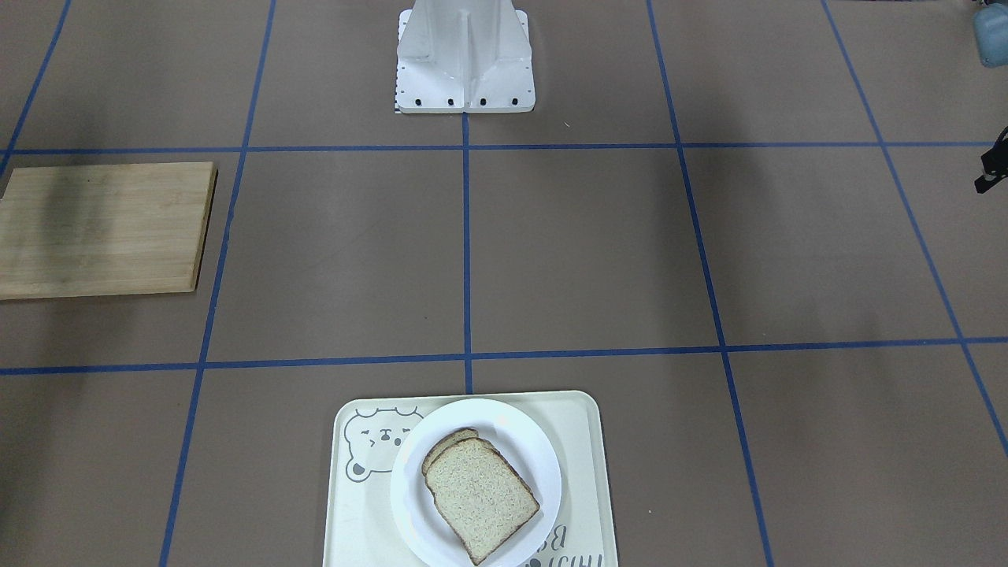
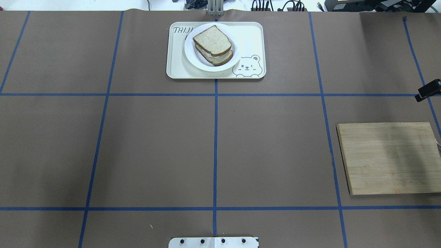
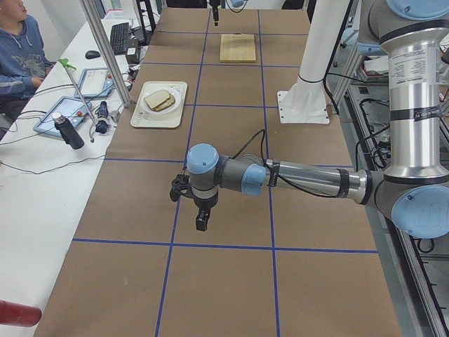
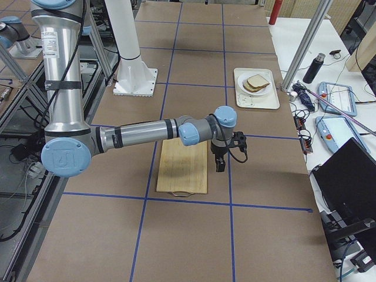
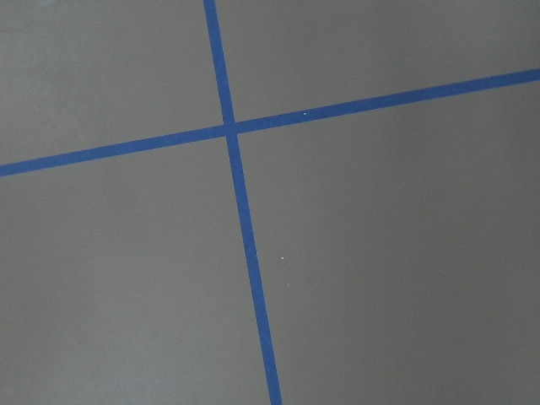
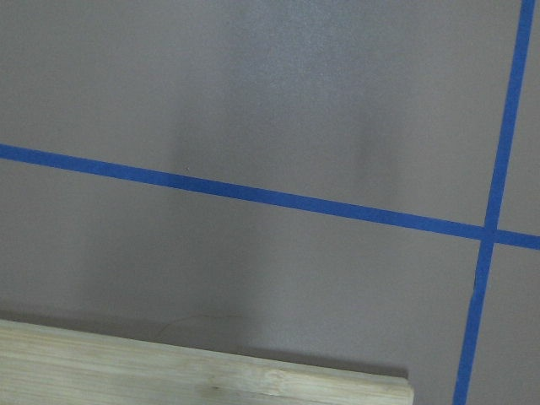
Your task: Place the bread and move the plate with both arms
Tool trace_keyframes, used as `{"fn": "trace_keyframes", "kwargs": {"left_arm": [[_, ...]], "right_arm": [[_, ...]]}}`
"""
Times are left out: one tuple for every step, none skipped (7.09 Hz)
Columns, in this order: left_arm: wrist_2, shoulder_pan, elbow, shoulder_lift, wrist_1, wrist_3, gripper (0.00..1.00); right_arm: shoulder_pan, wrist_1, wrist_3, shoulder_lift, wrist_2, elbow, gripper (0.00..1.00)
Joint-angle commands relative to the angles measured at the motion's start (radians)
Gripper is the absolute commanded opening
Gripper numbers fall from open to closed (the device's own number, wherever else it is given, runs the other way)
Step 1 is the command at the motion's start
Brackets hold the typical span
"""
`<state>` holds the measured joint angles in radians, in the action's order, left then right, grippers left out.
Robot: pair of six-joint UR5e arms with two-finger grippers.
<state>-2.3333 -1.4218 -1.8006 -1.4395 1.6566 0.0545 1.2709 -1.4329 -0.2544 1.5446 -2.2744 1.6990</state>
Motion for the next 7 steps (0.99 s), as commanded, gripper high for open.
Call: {"fn": "trace_keyframes", "kwargs": {"left_arm": [[-0.093,0.001,0.009,0.01,0.031,-0.002,0.98],[-0.092,0.001,0.018,0.011,0.029,-0.002,0.98],[-0.093,0.0,0.006,0.028,0.032,-0.004,0.98],[-0.093,0.001,0.004,0.031,0.032,-0.002,0.98],[-0.095,0.001,0.007,0.033,0.031,-0.004,0.98],[-0.104,0.001,0.015,0.036,0.032,-0.002,0.98],[-0.107,0.001,0.017,0.033,0.029,-0.002,0.98]], "right_arm": [[0.001,0.003,0.0,0.002,-0.002,0.002,1.0],[-0.001,0.006,0.0,-0.001,-0.001,0.007,1.0],[-0.001,0.005,0.0,-0.014,0.003,0.007,1.0],[-0.001,0.005,0.0,-0.015,0.024,0.007,1.0],[-0.004,0.002,0.001,-0.015,0.06,0.008,1.0],[-0.004,0.002,0.001,-0.017,0.061,0.01,1.0],[-0.004,0.002,0.001,-0.014,0.061,0.01,1.0]]}}
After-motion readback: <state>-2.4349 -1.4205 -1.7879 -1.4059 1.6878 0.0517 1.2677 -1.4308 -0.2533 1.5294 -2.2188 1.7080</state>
